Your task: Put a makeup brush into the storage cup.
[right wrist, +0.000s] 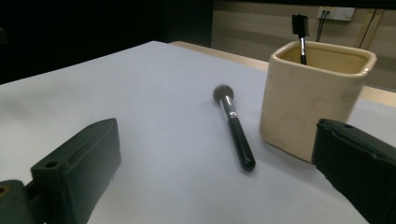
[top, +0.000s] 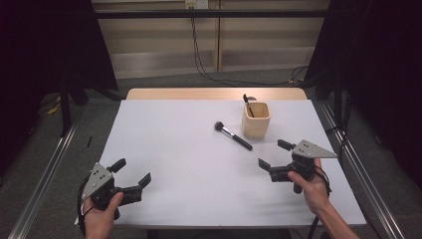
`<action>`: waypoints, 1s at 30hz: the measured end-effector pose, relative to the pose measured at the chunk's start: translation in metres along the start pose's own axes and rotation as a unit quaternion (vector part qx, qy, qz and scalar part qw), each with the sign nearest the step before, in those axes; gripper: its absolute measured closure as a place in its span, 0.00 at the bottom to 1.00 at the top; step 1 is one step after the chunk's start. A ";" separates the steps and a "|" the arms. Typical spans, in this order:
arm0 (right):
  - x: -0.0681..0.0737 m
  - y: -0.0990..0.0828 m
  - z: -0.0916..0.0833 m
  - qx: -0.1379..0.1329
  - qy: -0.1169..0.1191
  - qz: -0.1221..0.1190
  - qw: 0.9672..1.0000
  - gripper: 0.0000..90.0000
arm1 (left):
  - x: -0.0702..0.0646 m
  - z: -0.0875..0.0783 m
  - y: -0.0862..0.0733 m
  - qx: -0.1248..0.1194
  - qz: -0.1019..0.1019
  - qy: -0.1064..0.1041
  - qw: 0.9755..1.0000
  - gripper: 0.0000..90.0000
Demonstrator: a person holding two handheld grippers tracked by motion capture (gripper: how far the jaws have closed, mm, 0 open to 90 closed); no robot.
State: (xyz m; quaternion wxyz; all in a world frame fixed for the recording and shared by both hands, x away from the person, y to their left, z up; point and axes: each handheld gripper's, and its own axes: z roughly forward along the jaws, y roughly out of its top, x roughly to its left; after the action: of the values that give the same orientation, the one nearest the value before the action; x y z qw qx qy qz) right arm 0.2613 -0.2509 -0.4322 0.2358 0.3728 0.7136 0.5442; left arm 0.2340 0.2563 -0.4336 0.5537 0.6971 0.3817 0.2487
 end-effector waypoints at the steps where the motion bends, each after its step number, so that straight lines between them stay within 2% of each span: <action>1: 0.000 0.002 0.003 0.001 0.003 0.001 1.000 0.01 | 0.000 0.000 0.000 0.001 0.001 0.000 1.000 0.03; 13: 0.002 0.022 0.040 0.022 0.030 -0.011 0.999 0.02 | 0.001 0.001 0.000 0.001 0.003 0.000 1.000 0.03; 21: 0.003 0.028 0.058 0.047 0.045 -0.019 0.998 0.02 | 0.001 0.001 0.000 0.000 0.001 -0.002 1.000 0.03; 23: 0.002 0.030 0.062 0.044 0.044 -0.017 0.998 0.05 | 0.001 0.001 0.000 0.000 0.001 -0.001 1.000 0.03; 28: 0.001 0.036 0.073 0.064 0.050 -0.027 0.996 0.04 | 0.001 0.001 0.000 0.000 0.000 -0.002 1.000 0.03; 30: 0.000 0.038 0.077 0.070 0.056 -0.023 0.996 0.04 | 0.001 0.001 0.000 0.000 0.001 -0.001 1.000 0.03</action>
State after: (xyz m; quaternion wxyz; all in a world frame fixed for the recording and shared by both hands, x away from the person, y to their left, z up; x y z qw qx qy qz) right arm 0.3292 -0.1996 -0.4190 0.1815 0.3409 0.7707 0.5069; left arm 0.2353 0.2571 -0.4339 0.5540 0.6975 0.3807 0.2483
